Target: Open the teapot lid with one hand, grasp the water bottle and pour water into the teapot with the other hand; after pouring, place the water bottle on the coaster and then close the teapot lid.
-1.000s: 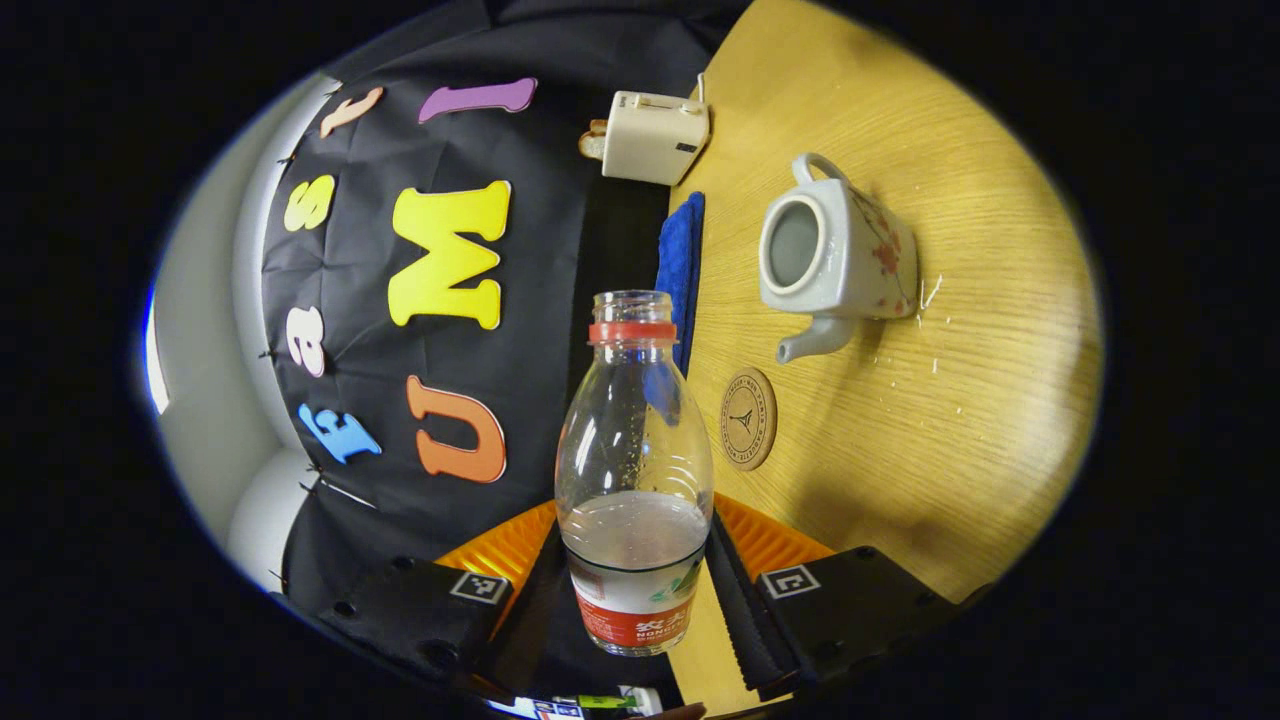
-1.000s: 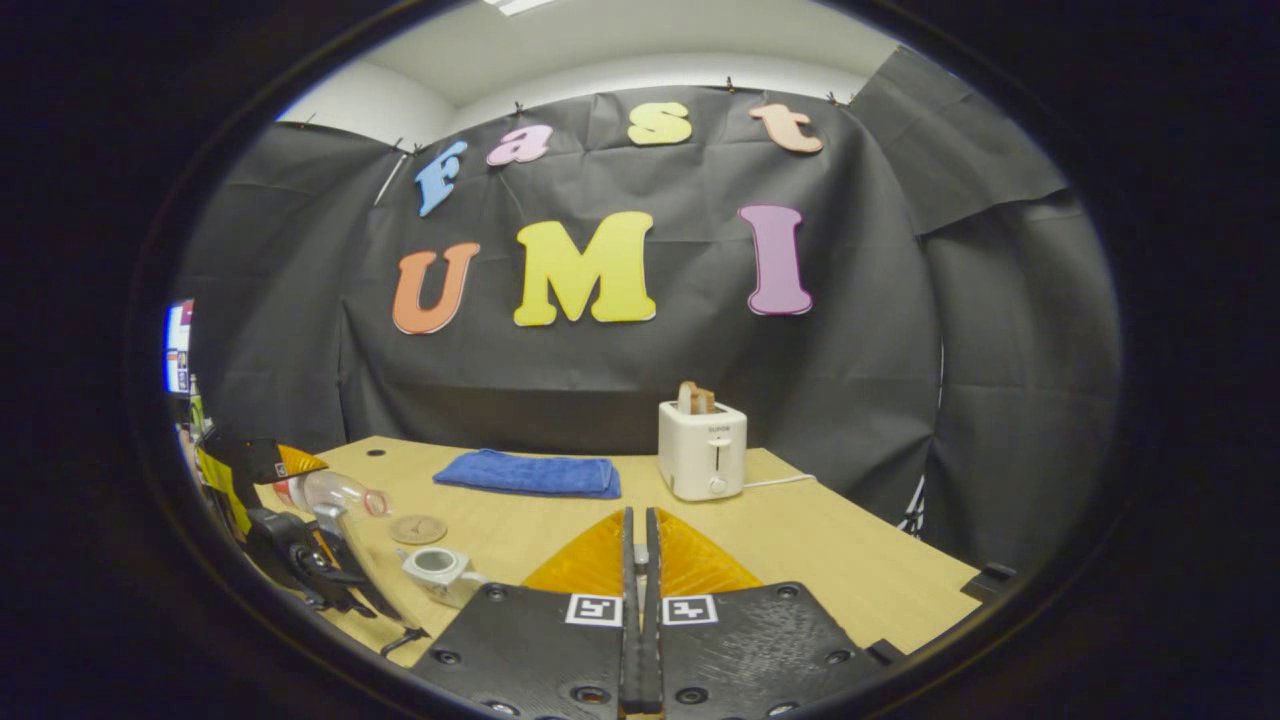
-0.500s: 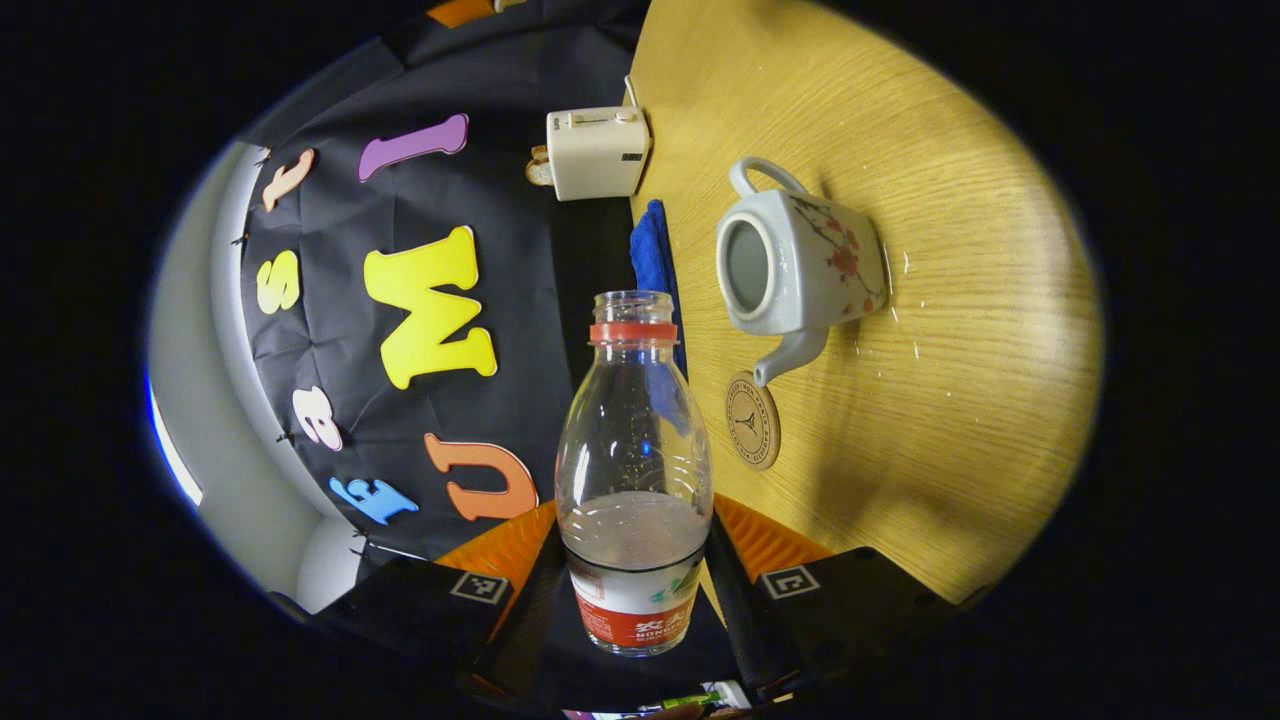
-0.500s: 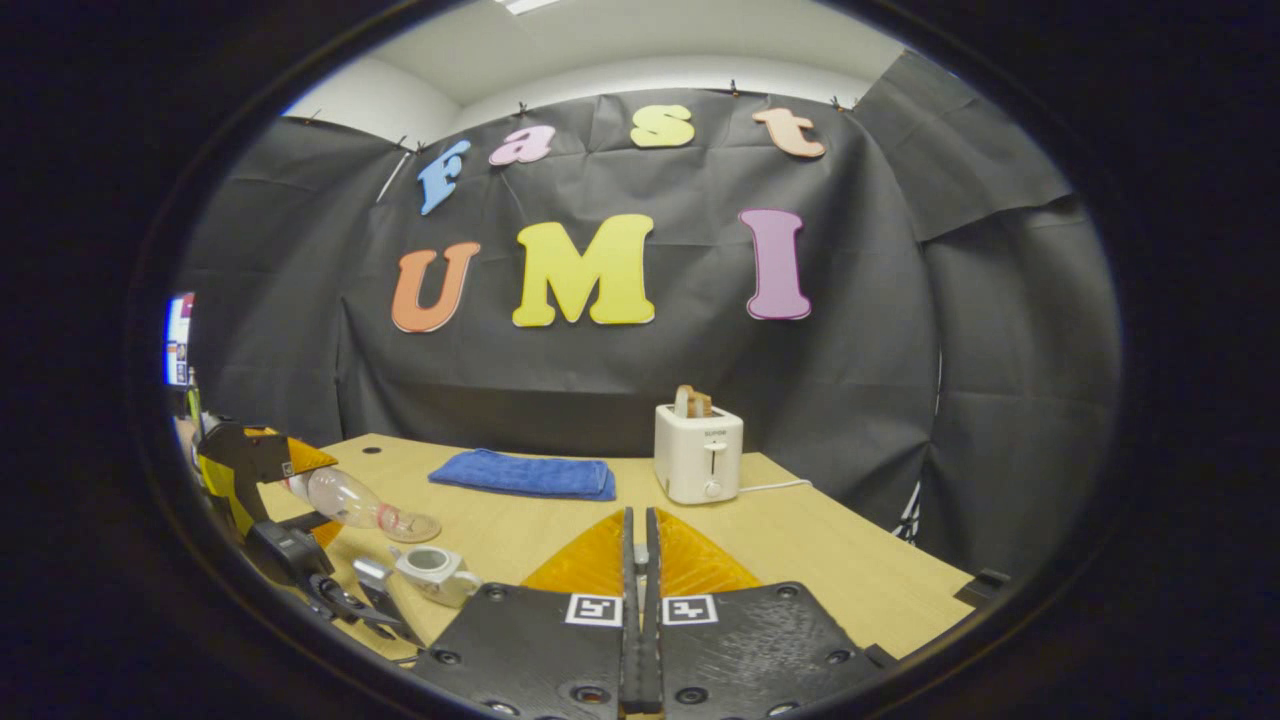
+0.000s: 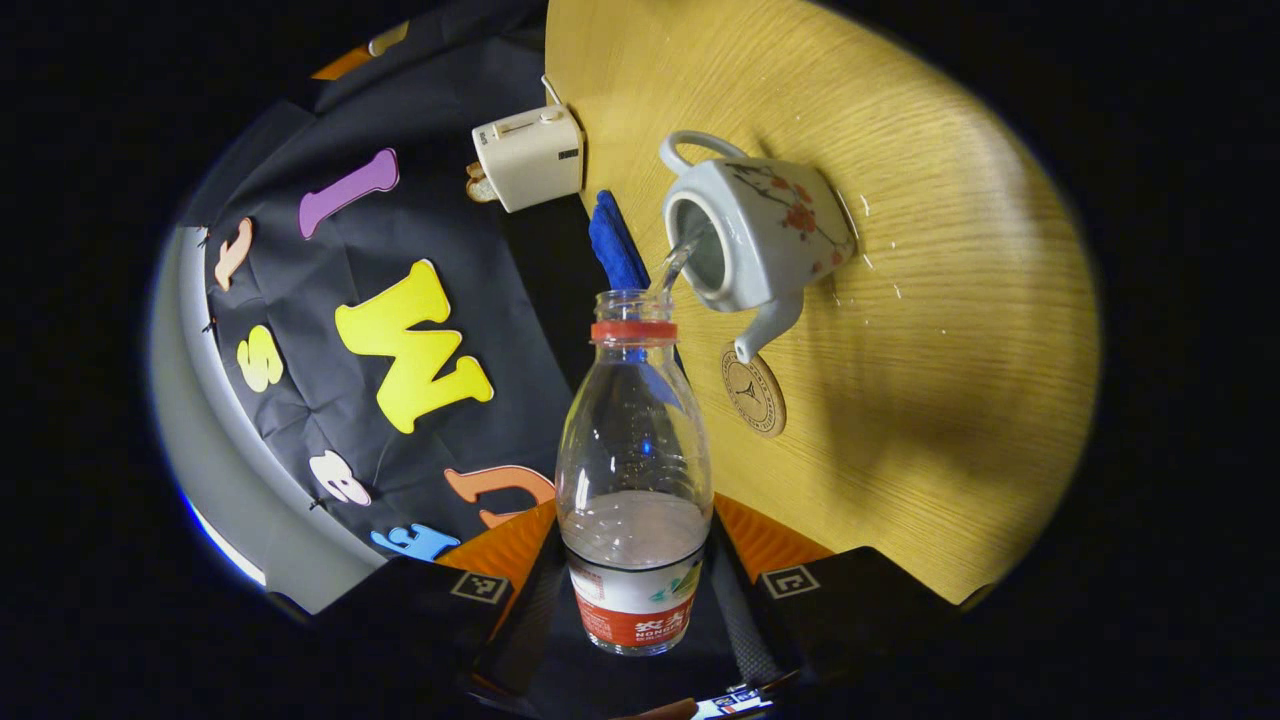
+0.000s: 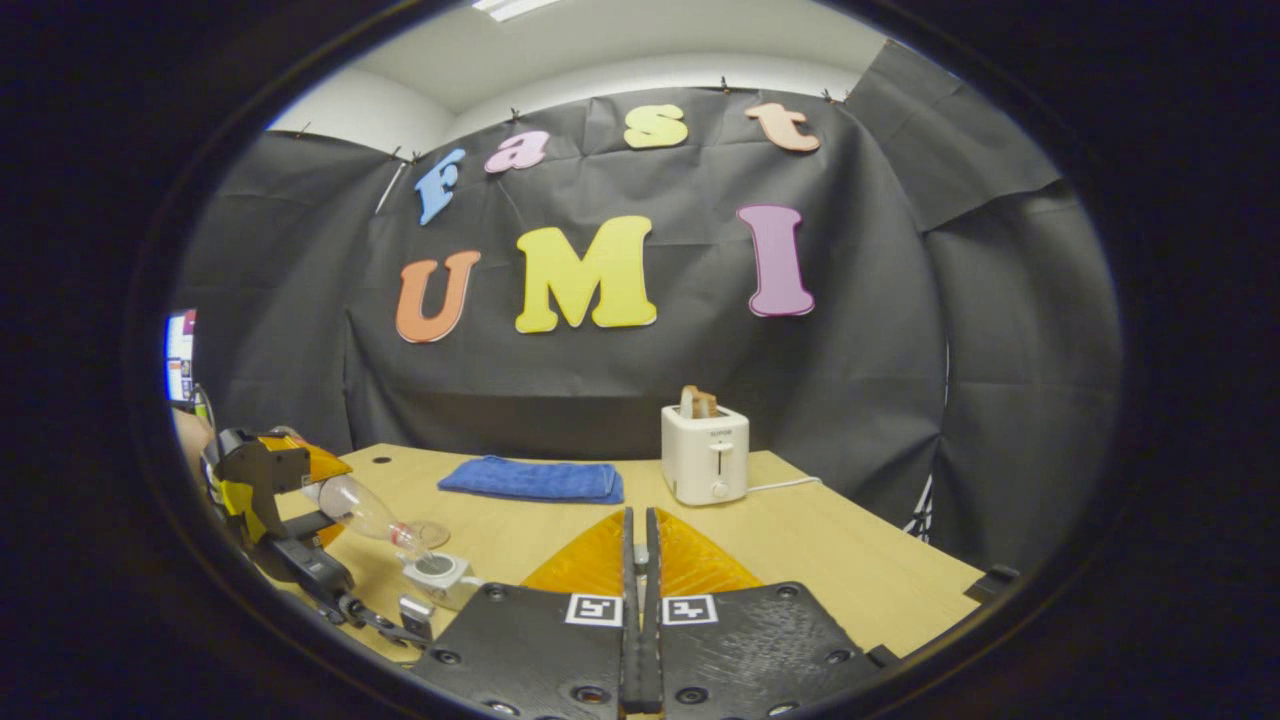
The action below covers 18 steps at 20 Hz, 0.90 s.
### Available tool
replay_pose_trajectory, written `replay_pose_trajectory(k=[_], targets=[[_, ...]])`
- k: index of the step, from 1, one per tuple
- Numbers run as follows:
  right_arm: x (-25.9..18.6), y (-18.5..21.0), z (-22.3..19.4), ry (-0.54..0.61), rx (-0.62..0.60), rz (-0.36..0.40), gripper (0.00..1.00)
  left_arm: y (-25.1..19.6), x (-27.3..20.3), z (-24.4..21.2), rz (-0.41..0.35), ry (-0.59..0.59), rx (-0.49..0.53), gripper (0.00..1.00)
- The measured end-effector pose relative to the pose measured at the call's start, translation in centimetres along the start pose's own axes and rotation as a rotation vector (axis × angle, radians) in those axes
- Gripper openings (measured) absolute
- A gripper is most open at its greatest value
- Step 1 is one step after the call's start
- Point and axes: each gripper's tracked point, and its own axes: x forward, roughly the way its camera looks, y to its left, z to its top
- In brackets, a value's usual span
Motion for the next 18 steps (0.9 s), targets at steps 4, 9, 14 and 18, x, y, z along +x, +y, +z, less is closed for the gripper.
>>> replay_pose_trajectory(k=[4,9,14,18], targets=[[0.1,-0.6,0.0,0.004,0.012,-0.007,0.00,0.3,-0.3,0.1,0.003,0.004,0.039,0.77],[0.2,-0.2,-0.2,0.008,0.008,0.009,0.00,0.7,-0.8,0.5,0.008,0.014,0.091,0.77],[0.4,-0.2,-0.7,0.026,0.016,0.016,0.00,1.0,-0.7,1.0,0.012,0.023,0.150,0.77],[0.3,-0.4,-0.6,0.026,0.013,0.018,0.00,2.3,-0.8,1.1,0.018,0.034,0.196,0.77]])
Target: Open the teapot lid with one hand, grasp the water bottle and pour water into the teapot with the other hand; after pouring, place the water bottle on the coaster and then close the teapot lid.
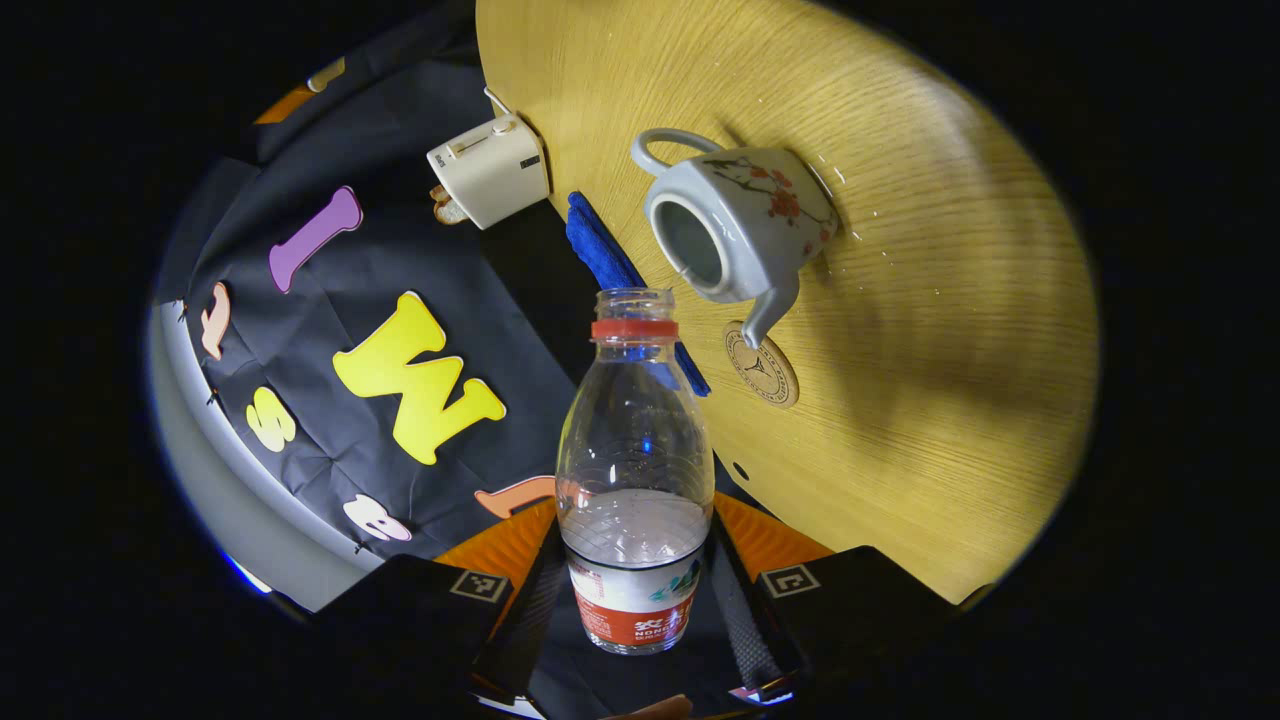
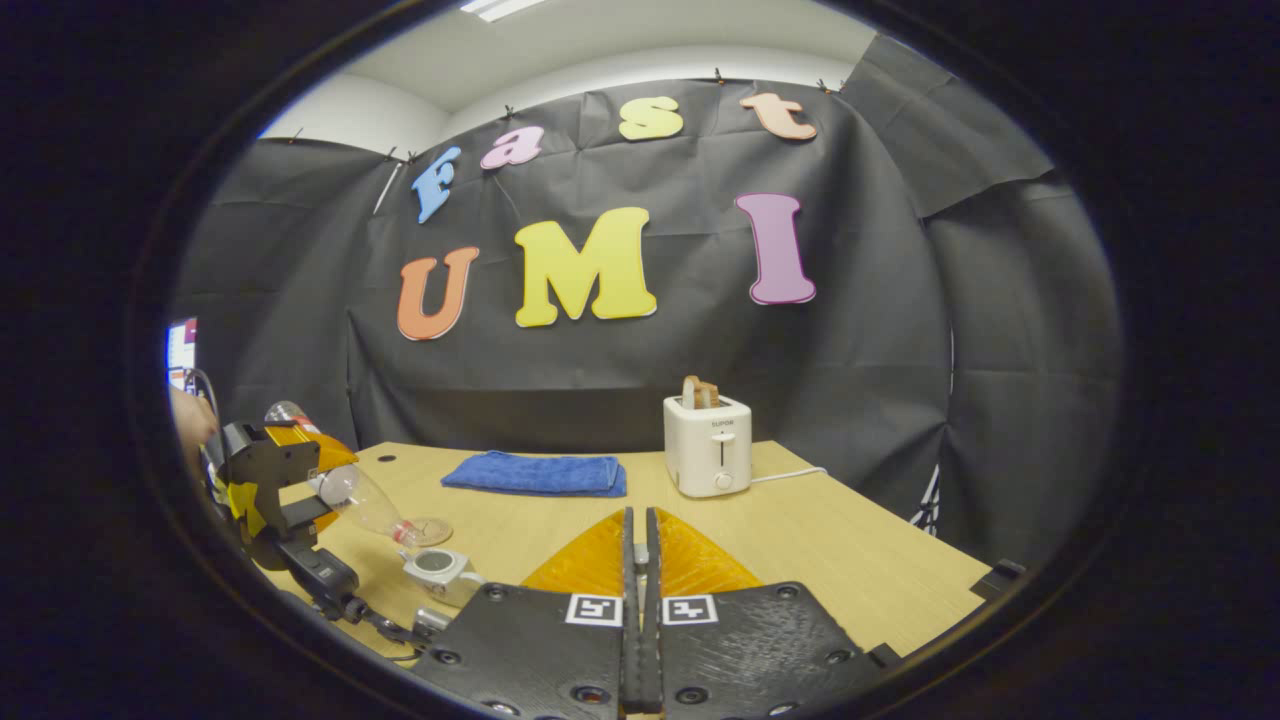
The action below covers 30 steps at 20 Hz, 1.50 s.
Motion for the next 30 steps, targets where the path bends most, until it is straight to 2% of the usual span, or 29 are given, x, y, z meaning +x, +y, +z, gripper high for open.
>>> replay_pose_trajectory(k=[11,17,19,20,21,25,30], targets=[[-0.1,-0.3,0.1,0.000,-0.003,-0.004,0.00,1.6,-0.8,1.0,0.010,0.003,0.084,0.76],[-0.1,-0.4,0.2,0.001,0.014,-0.005,0.00,1.7,-0.5,1.2,0.005,-0.004,0.051,0.76],[0.0,-0.8,0.3,-0.003,0.014,-0.012,0.00,1.5,-0.4,1.4,0.003,-0.027,-0.006,0.76],[0.0,-1.1,0.4,-0.005,0.018,-0.018,0.00,0.9,-0.4,1.3,-0.019,-0.033,-0.055,0.80],[0.0,-1.2,0.4,-0.003,0.020,-0.020,0.00,0.4,-0.4,1.4,-0.038,-0.037,-0.101,0.76],[0.1,-2.2,0.6,-0.007,0.028,-0.039,0.00,-0.2,-0.5,1.4,-0.060,-0.055,-0.241,0.76],[0.1,-3.4,0.8,-0.009,0.026,-0.072,0.00,1.4,-0.3,0.6,0.015,-0.096,-0.508,0.76]])
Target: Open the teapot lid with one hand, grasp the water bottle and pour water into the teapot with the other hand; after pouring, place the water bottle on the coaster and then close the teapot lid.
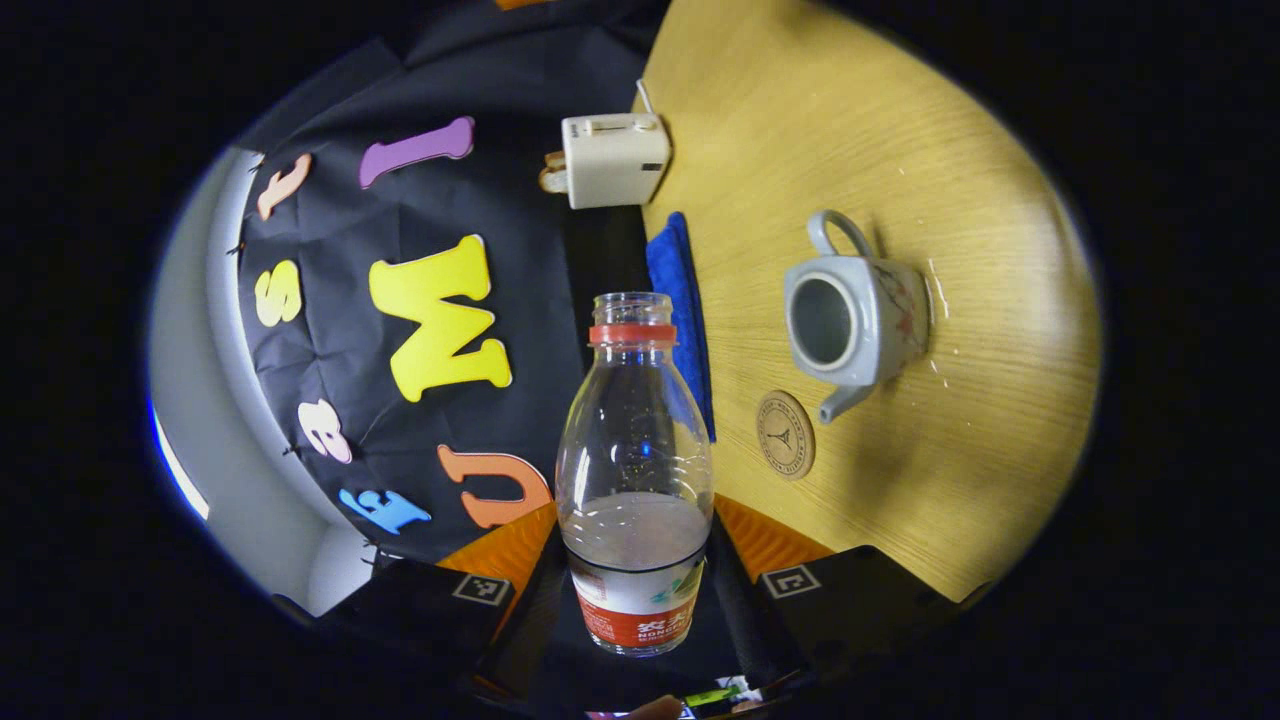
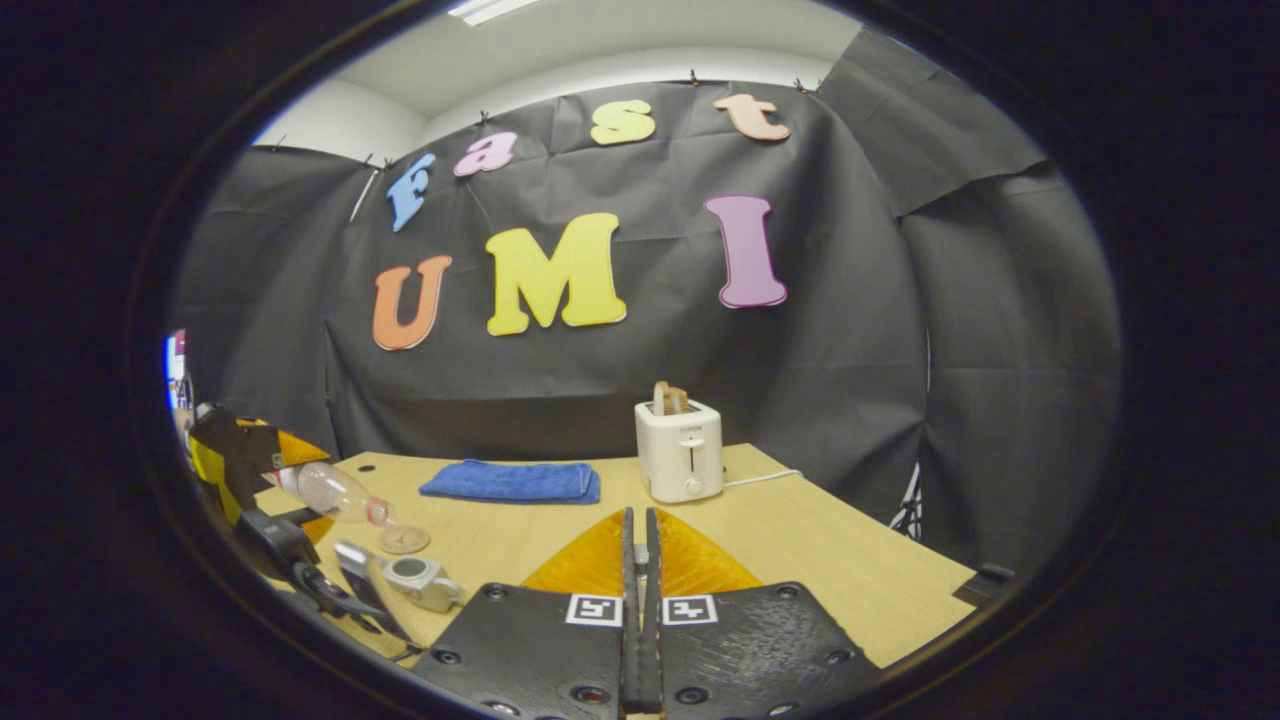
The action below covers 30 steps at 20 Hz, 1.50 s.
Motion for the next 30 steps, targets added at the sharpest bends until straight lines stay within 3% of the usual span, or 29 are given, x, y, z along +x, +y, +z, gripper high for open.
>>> replay_pose_trajectory(k=[1,7,12,14,19,26,30], targets=[[-0.1,0.0,0.0,-0.002,-0.005,-0.005,0.00,0.2,0.3,-0.2,0.003,-0.005,-0.051,0.79],[-0.2,0.4,0.1,-0.009,-0.026,-0.002,0.00,1.5,0.8,-1.1,-0.023,0.015,-0.401,0.76],[0.1,0.3,-0.4,0.005,-0.028,-0.008,0.00,1.6,3.0,-1.2,-0.073,0.043,-0.789,0.76],[0.2,0.5,-0.5,0.008,-0.031,-0.007,0.00,1.4,3.8,-0.3,-0.109,0.020,-0.914,0.76],[0.3,0.6,-0.7,0.007,-0.034,-0.003,0.00,1.3,5.5,-0.1,-0.113,-0.062,-1.199,0.76],[1.2,0.6,-2.0,0.032,-0.046,-0.014,0.00,0.3,8.5,-1.2,-0.098,-0.139,-1.472,0.77],[1.3,1.4,-2.8,0.047,-0.051,-0.008,0.00,-0.2,10.1,-1.8,-0.096,-0.174,-1.571,0.78]])
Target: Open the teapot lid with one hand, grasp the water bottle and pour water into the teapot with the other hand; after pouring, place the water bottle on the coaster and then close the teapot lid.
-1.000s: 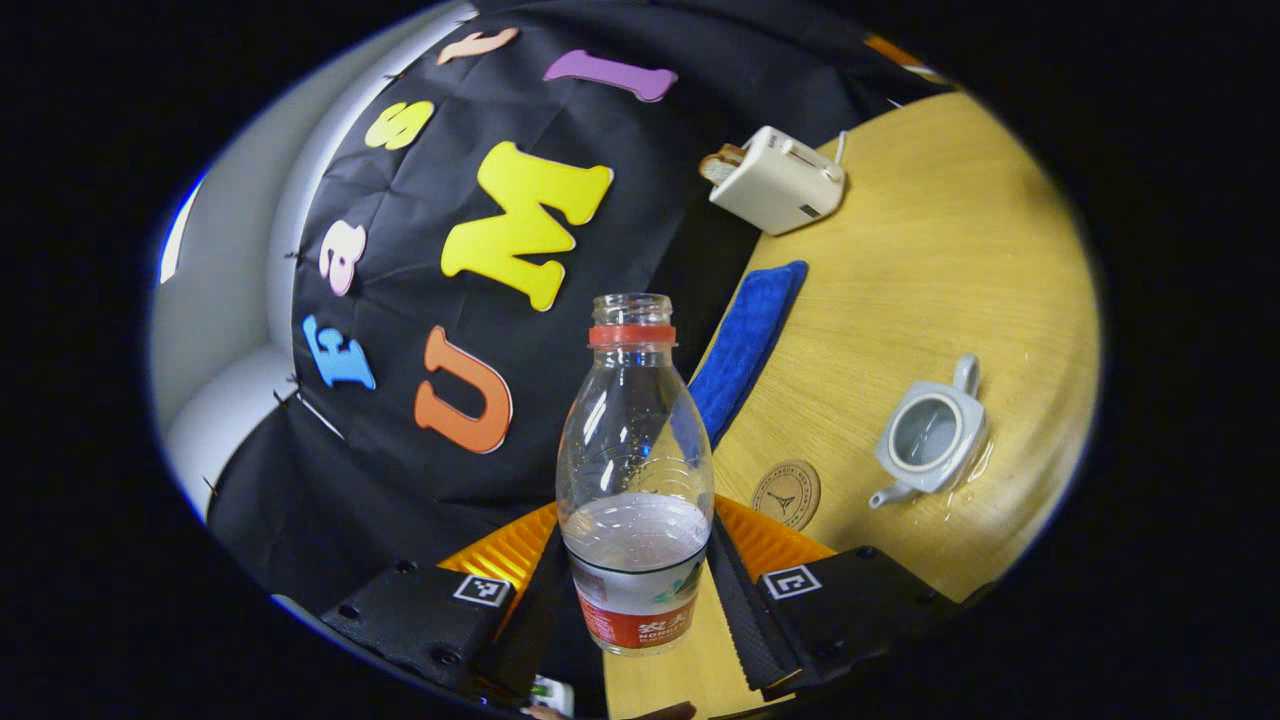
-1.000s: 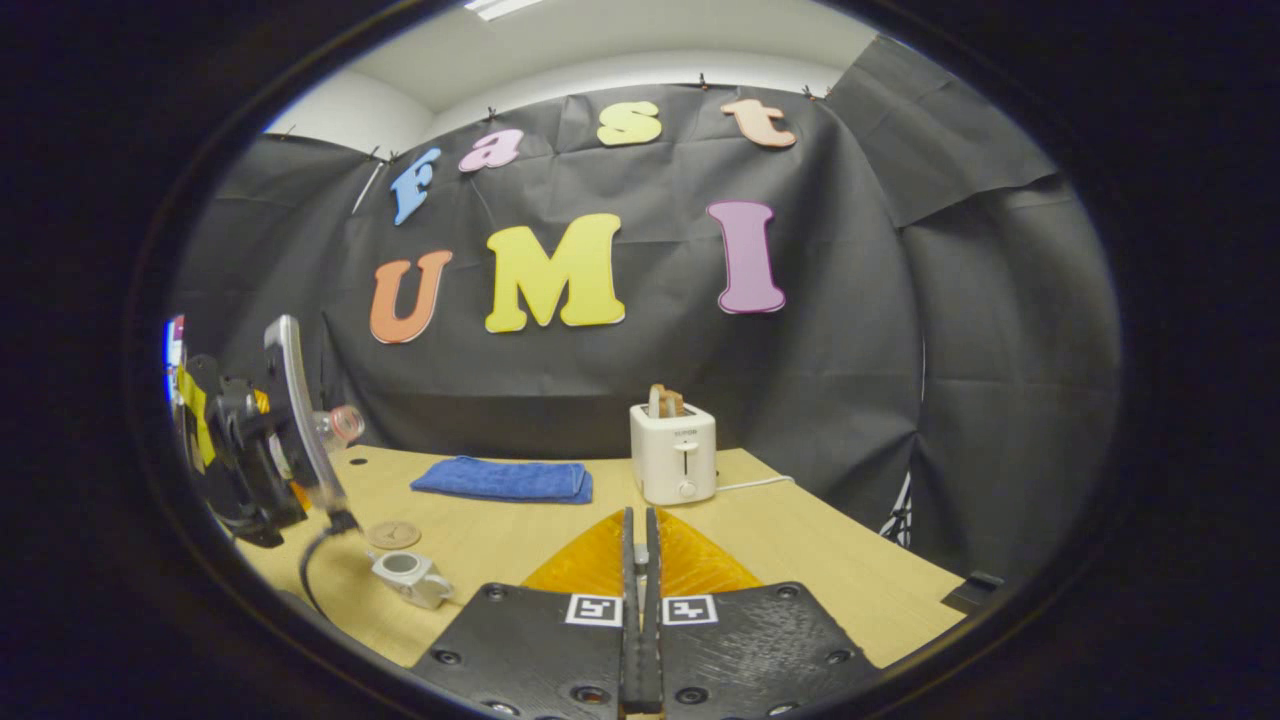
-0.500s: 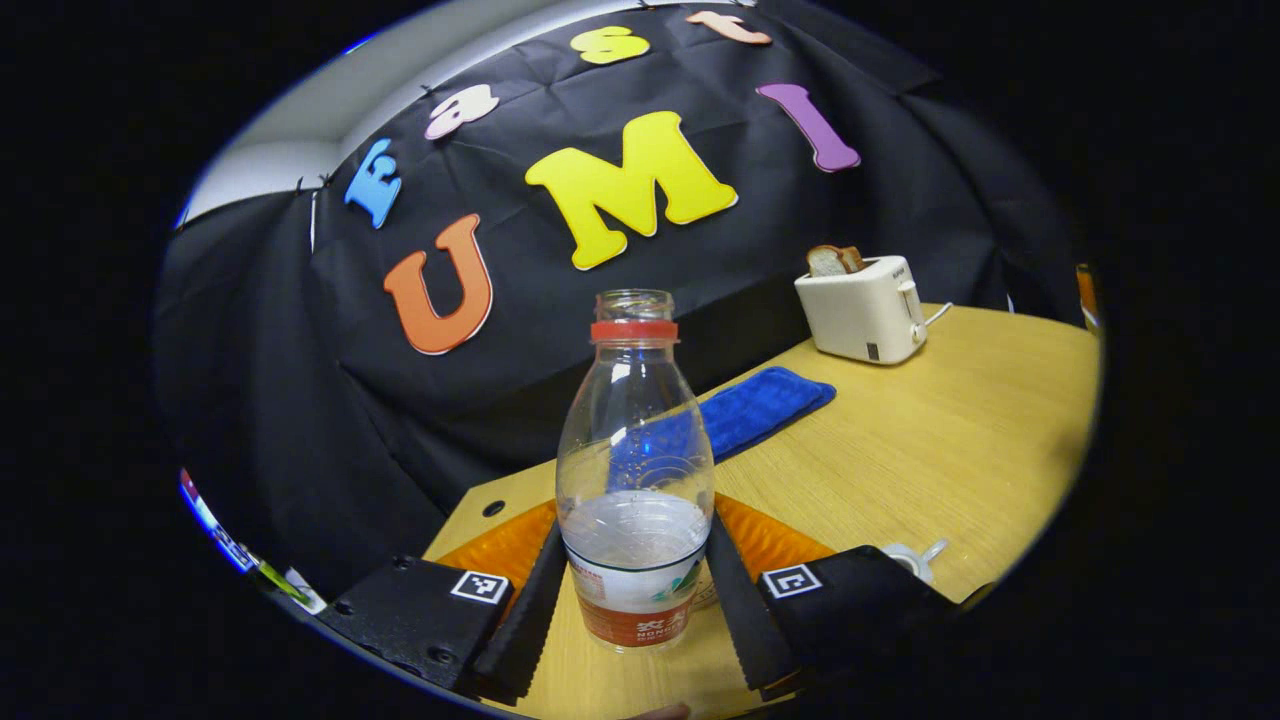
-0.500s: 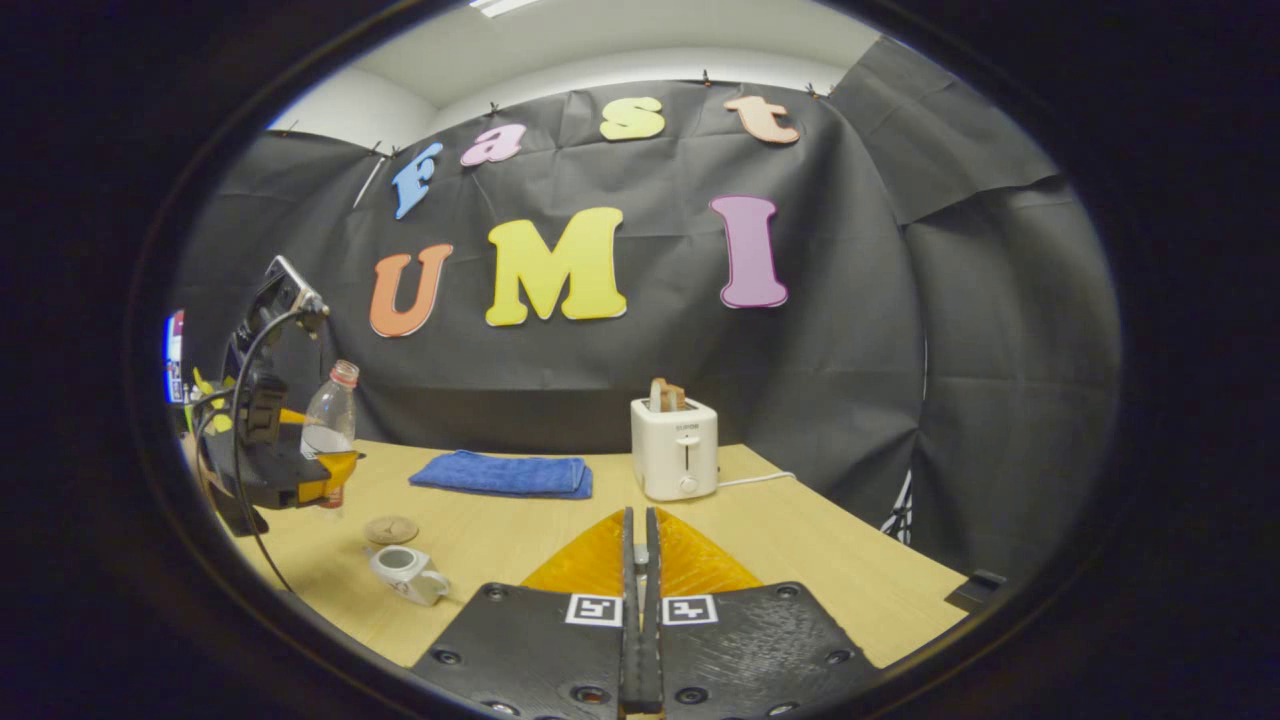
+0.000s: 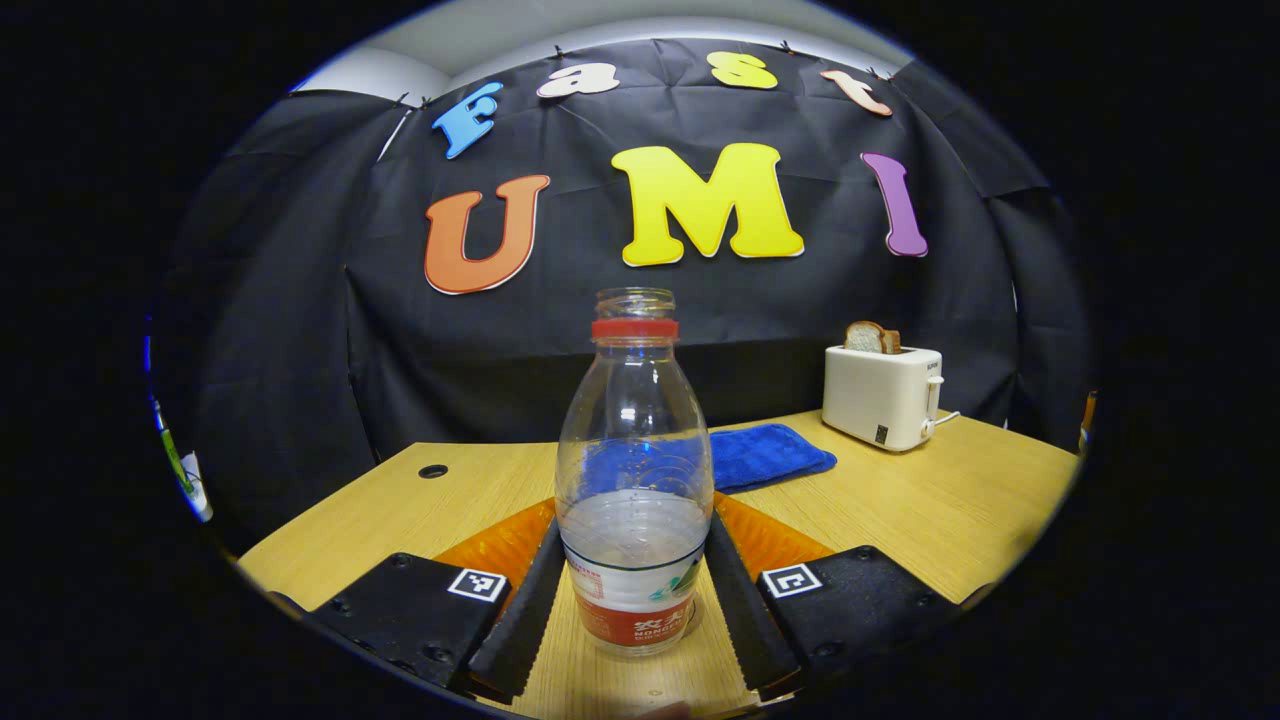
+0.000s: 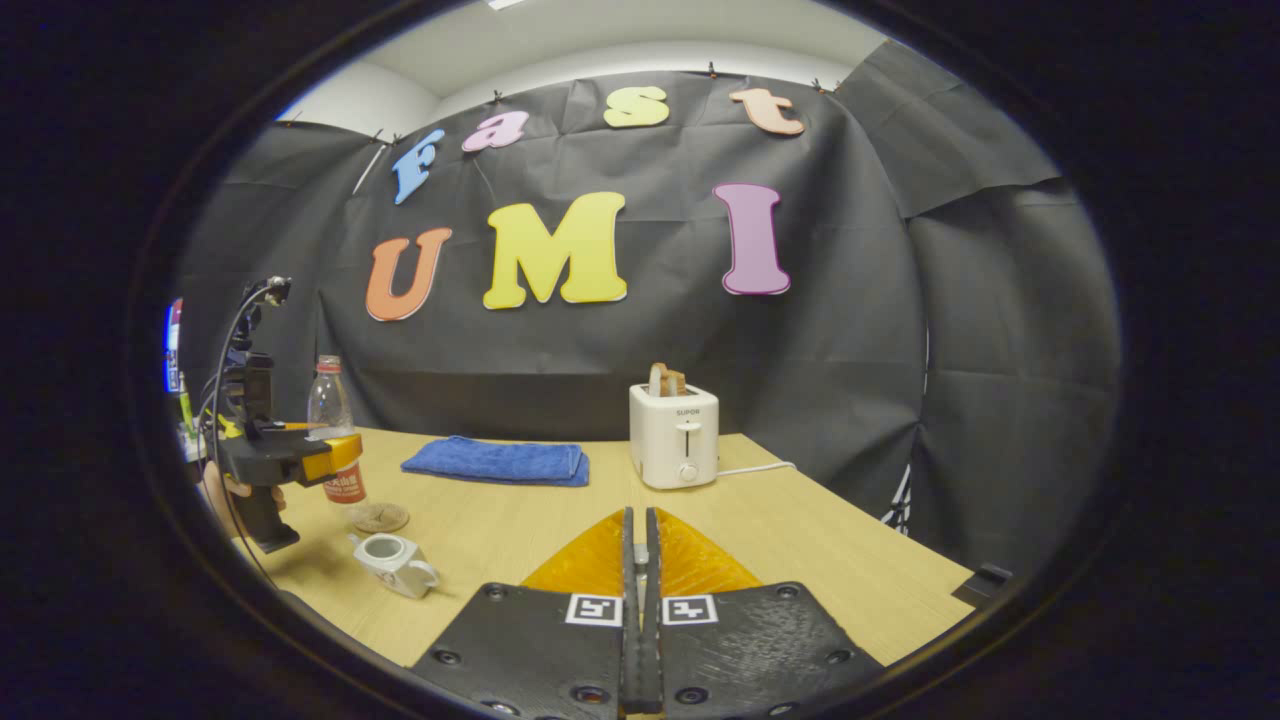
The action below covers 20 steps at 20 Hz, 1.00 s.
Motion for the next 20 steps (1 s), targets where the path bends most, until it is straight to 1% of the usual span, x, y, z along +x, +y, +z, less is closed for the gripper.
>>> replay_pose_trajectory(k=[3,5,11,13,17,20], targets=[[0.1,0.8,-0.4,0.007,-0.018,0.008,0.00,0.2,1.6,0.3,-0.032,-0.026,-0.045,0.78],[0.3,1.1,-0.8,0.010,-0.031,0.007,0.00,0.3,2.5,0.1,-0.036,-0.021,-0.053,0.78],[1.0,1.0,-1.8,0.025,-0.042,-0.019,0.00,-0.1,3.7,-1.7,-0.060,0.010,-0.033,0.78],[1.1,1.3,-2.2,0.037,-0.043,-0.015,0.00,0.1,3.8,-2.4,-0.056,0.026,-0.020,0.78],[1.0,2.0,-2.3,0.035,-0.063,-0.006,0.00,-0.3,3.9,-2.1,-0.069,0.008,0.009,0.79],[1.0,2.5,-2.7,0.043,-0.068,0.005,0.00,-0.9,3.7,-2.0,-0.096,0.011,0.030,0.79]])
